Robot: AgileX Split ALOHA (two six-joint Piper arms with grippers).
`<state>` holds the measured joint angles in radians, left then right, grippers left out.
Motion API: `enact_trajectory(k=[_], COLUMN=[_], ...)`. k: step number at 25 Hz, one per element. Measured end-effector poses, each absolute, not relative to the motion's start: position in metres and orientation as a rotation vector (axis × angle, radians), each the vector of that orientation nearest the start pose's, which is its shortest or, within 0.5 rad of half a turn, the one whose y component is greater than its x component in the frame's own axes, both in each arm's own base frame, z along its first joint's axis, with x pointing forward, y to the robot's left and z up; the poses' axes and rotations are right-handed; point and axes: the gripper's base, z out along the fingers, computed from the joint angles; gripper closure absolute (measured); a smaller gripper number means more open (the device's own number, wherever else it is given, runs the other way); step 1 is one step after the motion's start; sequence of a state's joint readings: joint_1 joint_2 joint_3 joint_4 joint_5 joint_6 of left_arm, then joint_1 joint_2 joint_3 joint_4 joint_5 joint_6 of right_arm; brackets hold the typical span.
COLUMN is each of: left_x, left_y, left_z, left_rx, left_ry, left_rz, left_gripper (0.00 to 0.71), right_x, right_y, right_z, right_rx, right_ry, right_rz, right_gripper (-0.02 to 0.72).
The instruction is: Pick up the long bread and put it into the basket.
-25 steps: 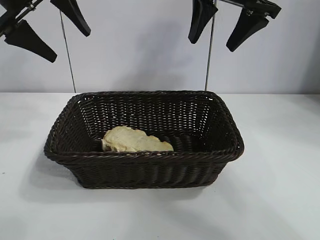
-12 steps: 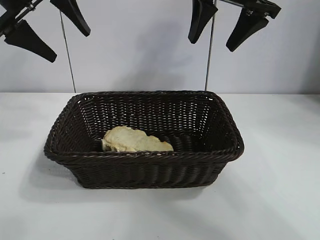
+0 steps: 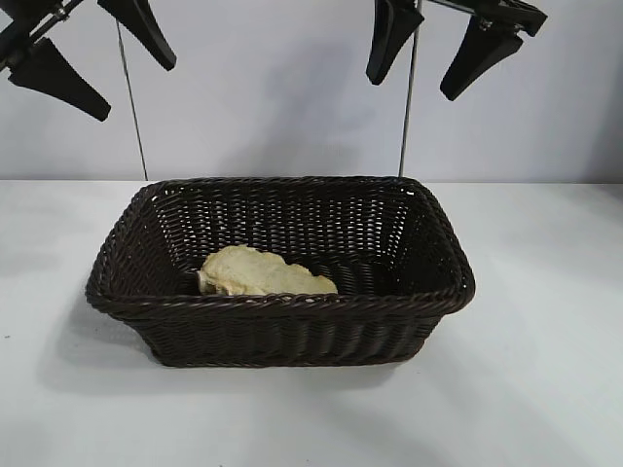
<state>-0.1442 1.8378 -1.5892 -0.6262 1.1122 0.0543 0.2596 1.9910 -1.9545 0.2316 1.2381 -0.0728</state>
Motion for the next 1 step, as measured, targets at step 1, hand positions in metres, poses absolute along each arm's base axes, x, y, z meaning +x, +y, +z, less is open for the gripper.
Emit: enact_trajectory(k=[1], left_x=[0.3809], left_y=[-0.1036], left_z=[0.2949], left_rx=[-0.001], left_ry=[2.751], left_rz=[-0.871], left_gripper=[0.171], right_x=[0.414], right_y=[0.1304], right_z=[0.3176], right_rx=[-0.411], right_ry=[2.728], right_rz=[0.372], right_gripper=[0.113])
